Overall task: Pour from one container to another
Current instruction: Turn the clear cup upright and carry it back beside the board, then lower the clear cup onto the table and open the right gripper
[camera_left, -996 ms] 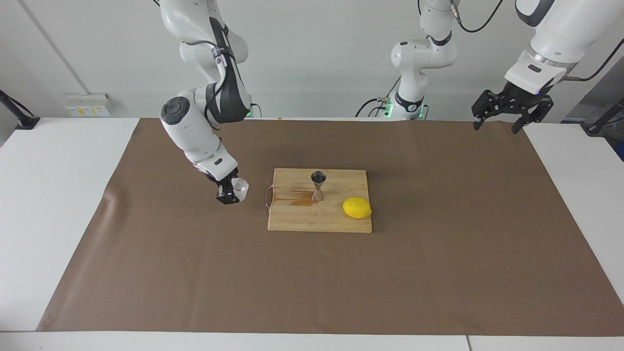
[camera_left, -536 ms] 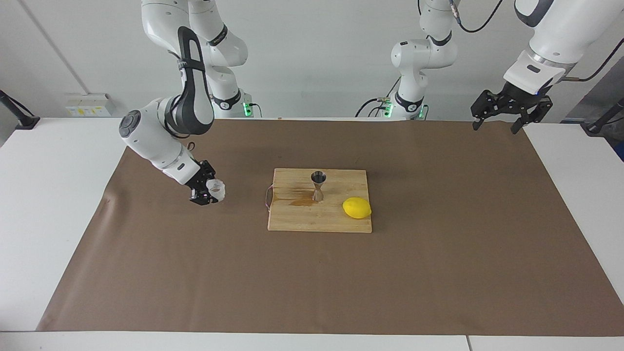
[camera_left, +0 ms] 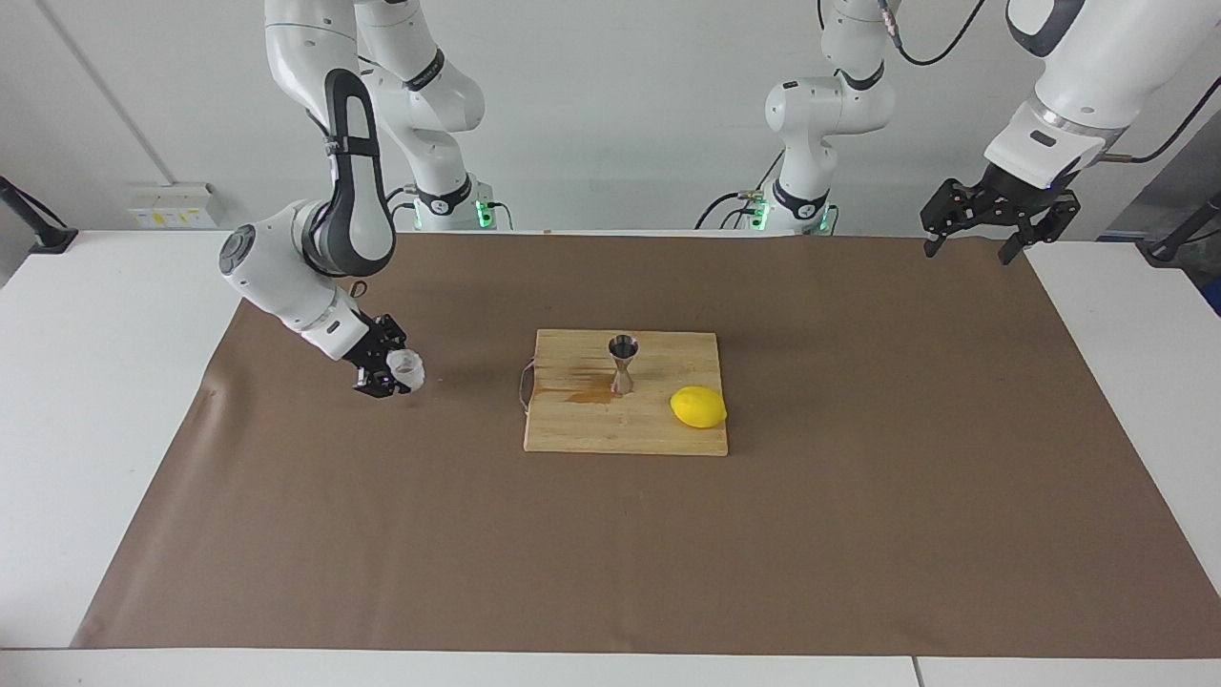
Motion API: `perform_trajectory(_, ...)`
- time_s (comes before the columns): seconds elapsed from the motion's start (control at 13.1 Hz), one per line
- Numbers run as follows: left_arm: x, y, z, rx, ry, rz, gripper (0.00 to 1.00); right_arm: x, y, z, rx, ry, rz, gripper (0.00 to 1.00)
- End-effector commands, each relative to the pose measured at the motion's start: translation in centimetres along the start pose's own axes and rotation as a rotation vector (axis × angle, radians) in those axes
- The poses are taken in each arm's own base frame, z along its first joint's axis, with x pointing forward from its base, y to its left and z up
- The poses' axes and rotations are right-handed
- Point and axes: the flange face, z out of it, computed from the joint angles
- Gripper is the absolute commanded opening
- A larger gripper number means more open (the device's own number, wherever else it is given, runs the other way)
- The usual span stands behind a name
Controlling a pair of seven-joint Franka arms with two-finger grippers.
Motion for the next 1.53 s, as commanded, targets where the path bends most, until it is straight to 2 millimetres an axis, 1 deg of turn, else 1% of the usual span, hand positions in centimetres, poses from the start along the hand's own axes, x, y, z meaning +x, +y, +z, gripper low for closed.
perform_trajectory(0.0, 0.2, 0.4, 0.1, 0.0, 0.008, -0.01, 1.0, -0.7, -0.9, 0.3, -0.012, 0.018, 0.0, 0.28)
perform_trajectory(0.23, 0.2, 0.4, 0.1, 0.0, 0.008, -0.008, 1.0, -0.4, -0.9, 0.4, -0.01, 0.02, 0.007, 0.4)
perform_trajectory(0.31, 0.2, 0.4, 0.1, 0.002, 0.008, -0.009, 1.0, -0.2, -0.9, 0.5, -0.009, 0.02, 0.013, 0.48)
perform_trajectory(0.38, 0.2, 0.4, 0.1, 0.002, 0.008, -0.01, 1.0, -0.1, -0.9, 0.5, -0.01, 0.02, 0.014, 0.61)
perform_trajectory(0.54, 0.2, 0.4, 0.1, 0.002, 0.008, -0.01, 1.0, 0.2, -0.8, 0.6, -0.007, 0.02, 0.01, 0.67)
perform_trajectory(0.77, 0.2, 0.4, 0.1, 0.002, 0.008, -0.01, 1.0, 0.1, -0.9, 0.5, -0.006, 0.022, 0.012, 0.88)
perform_trajectory(0.84, 0.2, 0.4, 0.1, 0.002, 0.008, -0.009, 1.0, 0.0, -0.8, 0.3, -0.006, 0.025, 0.017, 1.0)
perform_trajectory(1.15, 0.2, 0.4, 0.1, 0.0, 0.008, -0.01, 1.0, 1.1, -1.2, -2.0, -0.001, 0.043, 0.054, 1.0)
perform_trajectory(1.3, 0.2, 0.4, 0.1, 0.002, 0.008, -0.01, 1.0, 2.2, -1.6, -3.9, 0.009, 0.045, 0.106, 1.0)
perform_trajectory(1.38, 0.2, 0.4, 0.1, 0.002, 0.008, -0.01, 1.0, 2.6, -1.5, -4.7, 0.022, 0.046, 0.135, 1.0)
perform_trajectory(1.46, 0.2, 0.4, 0.1, 0.0, 0.008, -0.008, 1.0, 3.0, -1.1, -5.5, 0.015, 0.03, 0.144, 1.0)
